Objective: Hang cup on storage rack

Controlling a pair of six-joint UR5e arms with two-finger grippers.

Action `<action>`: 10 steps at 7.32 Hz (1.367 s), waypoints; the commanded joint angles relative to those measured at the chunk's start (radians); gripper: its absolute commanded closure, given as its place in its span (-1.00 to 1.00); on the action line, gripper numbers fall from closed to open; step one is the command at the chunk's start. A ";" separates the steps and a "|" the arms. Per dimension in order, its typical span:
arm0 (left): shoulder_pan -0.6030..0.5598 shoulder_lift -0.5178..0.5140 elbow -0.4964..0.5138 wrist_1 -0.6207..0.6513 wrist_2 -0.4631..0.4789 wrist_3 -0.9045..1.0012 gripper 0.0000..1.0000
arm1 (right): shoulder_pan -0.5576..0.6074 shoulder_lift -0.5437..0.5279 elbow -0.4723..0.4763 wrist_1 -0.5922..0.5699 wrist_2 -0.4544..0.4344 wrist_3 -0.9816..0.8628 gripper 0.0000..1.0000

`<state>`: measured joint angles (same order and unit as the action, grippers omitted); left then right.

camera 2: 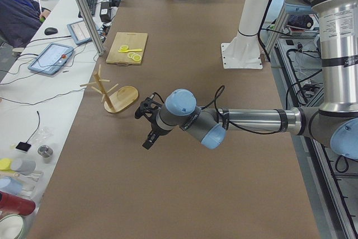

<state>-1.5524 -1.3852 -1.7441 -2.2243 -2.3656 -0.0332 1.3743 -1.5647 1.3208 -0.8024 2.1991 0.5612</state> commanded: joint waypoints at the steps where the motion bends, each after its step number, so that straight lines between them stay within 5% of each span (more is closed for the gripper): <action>1: 0.000 0.000 0.002 0.000 0.000 -0.001 -1.00 | -0.017 0.002 -0.003 -0.001 -0.033 0.000 0.65; 4: 0.000 0.000 0.000 0.000 0.000 -0.001 -1.00 | -0.035 0.008 -0.006 -0.001 -0.051 0.000 0.67; 5: 0.000 0.000 0.002 0.000 0.000 -0.001 -1.00 | -0.035 0.012 -0.005 -0.003 -0.047 -0.001 1.00; 7: 0.002 0.000 0.002 0.000 0.000 -0.001 -1.00 | -0.032 0.034 0.023 -0.032 -0.015 0.000 1.00; 10: 0.003 0.000 0.008 0.002 0.000 -0.004 -1.00 | -0.064 0.080 0.364 -0.400 0.010 0.011 1.00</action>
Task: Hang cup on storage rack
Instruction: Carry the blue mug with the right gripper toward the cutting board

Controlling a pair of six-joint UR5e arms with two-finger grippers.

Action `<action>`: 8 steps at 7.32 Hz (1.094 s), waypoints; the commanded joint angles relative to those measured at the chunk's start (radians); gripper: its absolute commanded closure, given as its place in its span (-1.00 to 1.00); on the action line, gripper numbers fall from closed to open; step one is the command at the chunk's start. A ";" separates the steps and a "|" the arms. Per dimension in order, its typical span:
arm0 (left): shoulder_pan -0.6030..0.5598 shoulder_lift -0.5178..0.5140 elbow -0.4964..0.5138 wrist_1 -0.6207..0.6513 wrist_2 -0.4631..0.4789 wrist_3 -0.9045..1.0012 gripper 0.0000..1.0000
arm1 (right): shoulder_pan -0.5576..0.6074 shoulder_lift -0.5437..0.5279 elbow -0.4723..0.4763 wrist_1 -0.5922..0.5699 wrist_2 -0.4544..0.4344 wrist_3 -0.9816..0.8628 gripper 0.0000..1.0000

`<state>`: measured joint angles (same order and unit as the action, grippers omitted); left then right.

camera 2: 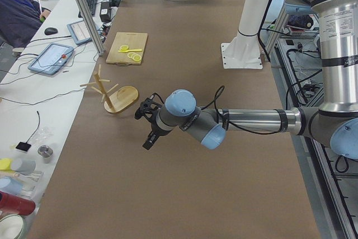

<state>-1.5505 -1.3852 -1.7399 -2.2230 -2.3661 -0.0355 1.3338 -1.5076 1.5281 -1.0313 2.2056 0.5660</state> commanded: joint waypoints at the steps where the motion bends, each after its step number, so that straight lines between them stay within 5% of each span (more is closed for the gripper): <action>1: 0.003 -0.001 0.003 0.000 0.001 -0.001 -1.00 | -0.072 0.055 0.282 -0.340 0.000 0.038 1.00; 3: 0.009 -0.009 0.022 0.000 -0.001 -0.003 -1.00 | -0.201 0.194 0.382 -0.501 -0.044 0.432 1.00; 8: 0.015 -0.015 0.031 -0.003 -0.001 -0.003 -1.00 | -0.571 0.483 0.385 -0.699 -0.350 1.186 1.00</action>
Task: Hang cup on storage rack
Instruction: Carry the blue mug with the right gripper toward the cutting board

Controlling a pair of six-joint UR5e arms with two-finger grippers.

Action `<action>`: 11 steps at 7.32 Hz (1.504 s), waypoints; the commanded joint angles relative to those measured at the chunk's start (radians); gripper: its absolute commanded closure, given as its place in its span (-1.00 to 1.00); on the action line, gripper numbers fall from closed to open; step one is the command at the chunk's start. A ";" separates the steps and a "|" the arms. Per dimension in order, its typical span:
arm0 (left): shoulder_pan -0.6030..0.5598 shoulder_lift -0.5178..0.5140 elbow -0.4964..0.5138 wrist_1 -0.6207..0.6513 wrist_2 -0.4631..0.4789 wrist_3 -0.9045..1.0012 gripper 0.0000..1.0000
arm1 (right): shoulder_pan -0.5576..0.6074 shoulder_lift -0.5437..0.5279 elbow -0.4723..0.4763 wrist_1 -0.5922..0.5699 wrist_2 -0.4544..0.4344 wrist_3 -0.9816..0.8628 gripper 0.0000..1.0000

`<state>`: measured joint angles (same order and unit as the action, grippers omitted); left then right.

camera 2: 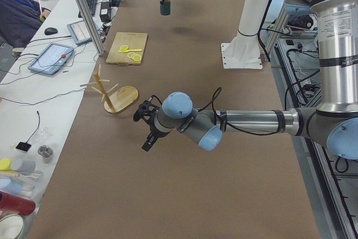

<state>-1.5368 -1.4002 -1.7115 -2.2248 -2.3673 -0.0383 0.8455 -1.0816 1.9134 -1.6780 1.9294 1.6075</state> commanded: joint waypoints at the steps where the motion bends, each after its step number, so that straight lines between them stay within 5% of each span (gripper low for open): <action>1: 0.001 0.000 0.003 -0.001 0.000 0.002 -1.00 | -0.118 0.101 -0.007 -0.089 -0.092 0.208 1.00; 3: 0.003 0.001 0.004 -0.001 0.000 0.002 -1.00 | -0.172 0.225 -0.074 -0.153 -0.122 0.349 1.00; 8: 0.003 0.001 0.016 -0.003 -0.001 0.003 -1.00 | -0.285 0.622 -0.573 -0.210 -0.213 0.718 1.00; 11: 0.003 0.001 0.016 -0.003 0.000 0.003 -1.00 | -0.333 0.713 -0.711 -0.210 -0.210 0.738 1.00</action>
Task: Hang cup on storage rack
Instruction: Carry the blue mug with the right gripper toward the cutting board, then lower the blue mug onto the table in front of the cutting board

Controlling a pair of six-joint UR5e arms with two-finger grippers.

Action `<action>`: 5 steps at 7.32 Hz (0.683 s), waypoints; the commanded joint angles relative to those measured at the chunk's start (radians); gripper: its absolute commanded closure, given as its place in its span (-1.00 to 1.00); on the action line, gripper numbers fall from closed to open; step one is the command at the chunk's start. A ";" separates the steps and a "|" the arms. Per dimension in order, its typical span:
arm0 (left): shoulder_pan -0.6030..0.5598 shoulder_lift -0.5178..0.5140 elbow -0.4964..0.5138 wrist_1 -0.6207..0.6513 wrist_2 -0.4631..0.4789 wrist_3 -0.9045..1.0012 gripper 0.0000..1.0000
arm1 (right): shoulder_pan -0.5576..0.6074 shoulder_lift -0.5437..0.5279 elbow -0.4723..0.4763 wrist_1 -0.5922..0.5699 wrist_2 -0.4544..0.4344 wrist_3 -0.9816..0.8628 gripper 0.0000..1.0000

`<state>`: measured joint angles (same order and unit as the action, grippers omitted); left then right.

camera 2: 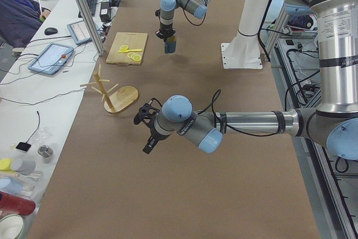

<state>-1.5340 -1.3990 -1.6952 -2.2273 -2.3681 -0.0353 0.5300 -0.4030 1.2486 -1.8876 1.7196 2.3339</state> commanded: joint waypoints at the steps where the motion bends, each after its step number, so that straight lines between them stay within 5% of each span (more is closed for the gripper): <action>1: 0.000 0.000 0.000 0.000 0.001 0.000 -1.00 | -0.024 0.044 -0.058 0.001 0.005 0.019 1.00; 5: 0.003 0.000 0.006 -0.002 0.001 0.000 -1.00 | -0.018 0.090 -0.141 0.007 0.049 -0.019 1.00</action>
<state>-1.5320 -1.4000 -1.6895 -2.2276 -2.3668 -0.0353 0.5094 -0.3354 1.1384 -1.8811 1.7521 2.3334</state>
